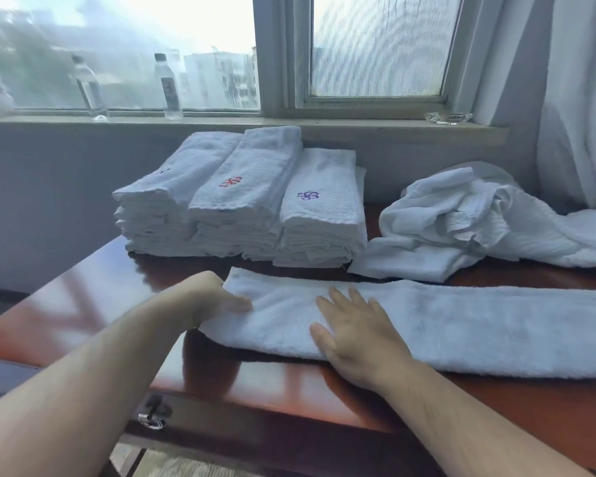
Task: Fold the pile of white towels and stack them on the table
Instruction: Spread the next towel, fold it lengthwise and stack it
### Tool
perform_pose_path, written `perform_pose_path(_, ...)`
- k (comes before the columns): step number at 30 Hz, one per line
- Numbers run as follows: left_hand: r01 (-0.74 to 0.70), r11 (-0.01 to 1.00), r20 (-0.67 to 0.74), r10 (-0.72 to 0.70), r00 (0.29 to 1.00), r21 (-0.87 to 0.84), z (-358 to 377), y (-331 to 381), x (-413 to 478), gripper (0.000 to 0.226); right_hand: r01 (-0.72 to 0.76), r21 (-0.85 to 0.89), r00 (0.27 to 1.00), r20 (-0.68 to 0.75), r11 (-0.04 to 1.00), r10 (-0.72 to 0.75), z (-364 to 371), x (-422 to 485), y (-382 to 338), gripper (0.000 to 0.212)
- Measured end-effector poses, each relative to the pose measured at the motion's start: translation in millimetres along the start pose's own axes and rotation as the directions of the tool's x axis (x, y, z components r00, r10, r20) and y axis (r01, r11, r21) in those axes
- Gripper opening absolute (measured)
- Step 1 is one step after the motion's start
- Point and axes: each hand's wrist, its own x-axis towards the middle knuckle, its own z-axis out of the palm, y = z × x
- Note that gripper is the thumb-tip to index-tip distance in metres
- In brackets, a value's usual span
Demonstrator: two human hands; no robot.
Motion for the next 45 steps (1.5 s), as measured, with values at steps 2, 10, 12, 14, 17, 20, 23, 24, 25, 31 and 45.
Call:
perform_pose_path(2, -0.036, 0.976, 0.030, 0.043, 0.999, -0.215, -3.1, -2.5, -10.1, 0.048, 0.007, 0.066, 1.000, -0.022, 0.998, -0.006, -5.3, 1.6, 0.6, 0.057)
perform_pose_path(10, -0.162, 0.809, 0.184, 0.315, 0.931, -0.566, -22.9, 45.7, -49.0, 0.017, -0.028, 0.849, 0.984, -0.071, 0.528, 0.166, -44.2, 1.0, -5.4, 0.044)
perform_pose_path(12, -0.125, 0.762, 0.216, 0.331, 0.919, -0.635, -12.4, 71.9, -55.3, 0.020, -0.143, 0.961, 0.980, 0.104, 0.236, 0.169, -62.7, -3.8, -2.1, 0.054)
perform_pose_path(14, -0.127, 0.738, 0.240, 0.371, 0.897, -0.663, 4.8, 103.6, -61.4, 0.010, -0.167, 0.985, 0.973, 0.157, 0.043, 0.166, -80.9, -10.7, 12.0, 0.067)
perform_pose_path(17, -0.158, 0.757, 0.237, 0.385, 0.892, -0.635, 39.3, 150.9, -68.6, 0.021, -0.178, 0.974, 0.971, 0.197, -0.138, 0.139, -100.7, -24.0, 45.7, 0.088)
perform_pose_path(20, -0.140, 0.787, 0.289, 0.377, 0.880, -0.601, 77.4, 188.1, -74.1, 0.027, -0.174, 0.957, 0.963, 0.215, -0.231, 0.165, -108.1, -43.4, 86.0, 0.098)
perform_pose_path(23, -0.151, 0.828, 0.365, 0.392, 0.845, -0.539, 113.1, 215.8, -81.9, 0.025, -0.173, 0.942, 0.947, 0.239, -0.286, 0.216, -109.4, -66.9, 126.2, 0.105)
perform_pose_path(24, -0.168, 0.840, 0.388, 0.404, 0.828, -0.516, 122.9, 222.1, -85.6, 0.023, -0.175, 0.939, 0.940, 0.249, -0.297, 0.233, -109.0, -74.3, 137.7, 0.107)
perform_pose_path(25, -0.202, 0.845, 0.411, 0.432, 0.803, -0.494, 131.1, 225.9, -88.6, 0.020, -0.177, 0.934, 0.936, 0.257, -0.310, 0.240, -108.3, -80.8, 148.7, 0.109)
perform_pose_path(31, -0.612, 0.747, 0.244, 0.664, 0.707, -0.261, 154.7, 207.6, -80.9, 0.041, -0.282, 0.946, 0.866, 0.323, -0.159, 0.382, -98.0, -94.6, 179.8, 0.072)
perform_pose_path(45, -0.845, 0.447, 0.116, 0.861, 0.496, 0.293, 167.6, 198.8, -66.0, 0.050, -0.423, 0.797, 0.750, 0.040, 0.432, 0.661, -133.3, -115.7, 240.3, 0.022)
